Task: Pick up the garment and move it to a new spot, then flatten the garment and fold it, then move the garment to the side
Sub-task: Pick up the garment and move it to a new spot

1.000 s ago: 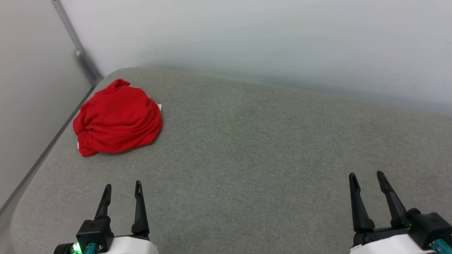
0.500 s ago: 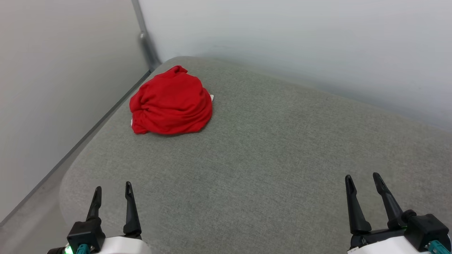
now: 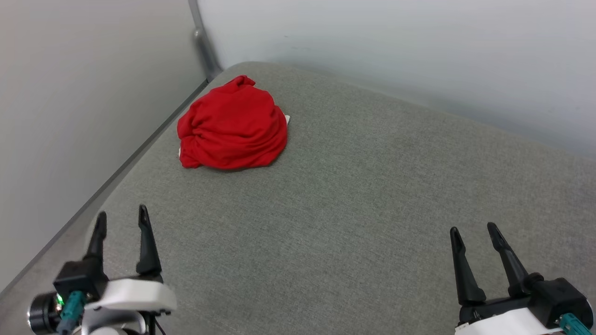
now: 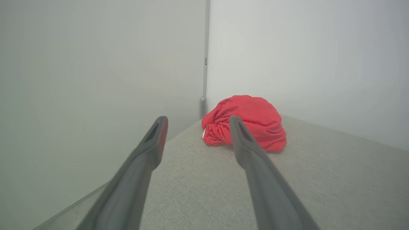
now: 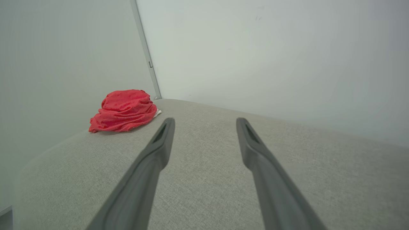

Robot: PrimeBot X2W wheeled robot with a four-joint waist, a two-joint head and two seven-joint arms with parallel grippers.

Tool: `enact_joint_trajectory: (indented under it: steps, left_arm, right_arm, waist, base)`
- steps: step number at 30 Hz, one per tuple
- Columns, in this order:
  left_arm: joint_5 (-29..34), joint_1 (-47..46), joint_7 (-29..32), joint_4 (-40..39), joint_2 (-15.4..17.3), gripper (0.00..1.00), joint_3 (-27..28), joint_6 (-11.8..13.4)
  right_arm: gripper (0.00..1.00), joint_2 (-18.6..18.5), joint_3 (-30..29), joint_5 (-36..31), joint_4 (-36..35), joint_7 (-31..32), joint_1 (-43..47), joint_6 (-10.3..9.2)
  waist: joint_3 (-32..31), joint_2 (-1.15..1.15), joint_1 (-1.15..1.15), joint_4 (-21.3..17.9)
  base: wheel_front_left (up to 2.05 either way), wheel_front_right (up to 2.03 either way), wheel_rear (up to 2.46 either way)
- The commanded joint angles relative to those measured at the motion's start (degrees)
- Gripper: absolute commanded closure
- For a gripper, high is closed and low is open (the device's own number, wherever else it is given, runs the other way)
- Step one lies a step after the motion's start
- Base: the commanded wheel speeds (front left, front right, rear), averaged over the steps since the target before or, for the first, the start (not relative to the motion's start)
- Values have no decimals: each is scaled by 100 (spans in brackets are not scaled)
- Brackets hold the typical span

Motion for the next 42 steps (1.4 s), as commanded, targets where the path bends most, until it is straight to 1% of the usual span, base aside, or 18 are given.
enact_joint_trajectory:
  steps: [1, 7, 9, 12, 16, 19, 20, 23, 24, 27, 28, 31, 32, 34, 37, 39, 41, 42]
  left_arm:
    - [47, -166, -16, 5, 46, 0, 65, -57]
    - [32, -1222, -16, 114, 240, 0, 587, -440]
    - [-72, -1636, -16, 216, 334, 0, 823, -555]
    - [-66, -2139, -15, 199, 378, 0, 984, -668]
    - [0, -2795, -16, 274, 629, 0, 1157, -767]
    - [-85, -3282, -16, 432, 779, 0, 1223, -820]
    - [-115, -3431, -16, 505, 878, 0, 1245, -847]
    - [-159, -3788, -15, 890, 1179, 0, 1092, -886]
    - [-254, -3909, -15, 1068, 1257, 0, 1007, -895]
    - [-706, -4289, 62, 1662, 1719, 0, 535, -889]
    - [-950, -4379, 201, 1849, 1869, 0, 341, -891]
    - [-1696, -4631, 907, 2264, 2329, 0, -344, -893]
    - [-1932, -4700, 1207, 2346, 2528, 0, -601, -894]
    - [-2477, -4807, 1796, 2430, 2803, 0, -1073, -894]
    - [-3289, -4925, 2648, 2366, 3226, 0, -1655, -895]
    - [-3835, -4982, 3249, 2282, 3428, 0, -2012, -895]
    - [-4459, -5014, 3986, 2165, 3622, 0, -2338, -896]
    - [-4694, -5048, 4319, 2141, 3771, 0, -2430, -896]
  right_arm:
    - [0, 10, -9, -40, -40, -12, -64, -2]
    - [0, 9, -87, -329, -118, -12, -263, -2]
    - [0, 10, -104, -448, -164, -12, -335, -2]
    - [0, 9, -121, -607, -243, -12, -491, -2]
    - [0, 6, -132, -788, -400, -12, -720, -2]
    - [0, 4, -150, -916, -538, -12, -875, -2]
    - [0, 4, -154, -957, -594, -12, -924, -2]
    - [0, 4, -165, -1028, -737, -12, -1038, -2]
    - [0, 3, -187, -1060, -781, -12, -1056, -2]
    - [0, -29, -189, -1139, -914, -13, -1105, -2]
    - [0, -46, -188, -1142, -948, -12, -1125, -2]
    - [0, -91, -194, -1161, -1020, -12, -1149, -2]
    - [0, -102, -182, -1166, -1041, -12, -1171, -2]
    - [0, -116, -176, -1172, -1075, -12, -1224, -2]
    - [0, -128, -152, -1191, -1118, -12, -1269, -2]
    - [0, -131, -141, -1195, -1140, -12, -1310, -2]
    - [0, -144, -129, -1196, -1145, -12, -1327, -2]
    - [0, -150, -127, -1202, -1147, -12, -1338, -2]
  waist:
    - [95, 0, 0, -64]
    - [585, 0, 0, -303]
    - [803, 0, 0, -398]
    - [1159, 0, 0, -550]
    - [1645, 0, 0, -715]
    - [1931, 0, 0, -792]
    - [2020, 0, 0, -820]
    - [2205, 0, 0, -900]
    - [2241, 0, 0, -909]
    - [2370, 0, 0, -950]
    - [2411, 0, 0, -969]
    - [2526, 0, 0, -1024]
    - [2564, 0, 0, -1044]
    - [2640, 0, 0, -1080]
    - [2747, 0, 0, -1140]
    - [2806, 0, 0, -1176]
    - [2843, 0, 0, -1215]
    - [2870, 0, 0, -1235]
  base:
    - [0, 0, 0]
    - [0, 0, 0]
    - [0, 0, 0]
    - [0, 0, 0]
    - [0, 0, 0]
    - [0, 0, 0]
    - [0, 0, 0]
    - [0, 0, 0]
    - [0, 0, 0]
    - [0, 0, 0]
    - [0, 0, 0]
    - [0, 0, 0]
    - [0, 0, 0]
    - [0, 0, 0]
    - [0, 0, 0]
    - [0, 0, 0]
    - [0, 0, 0]
    - [0, 0, 0]
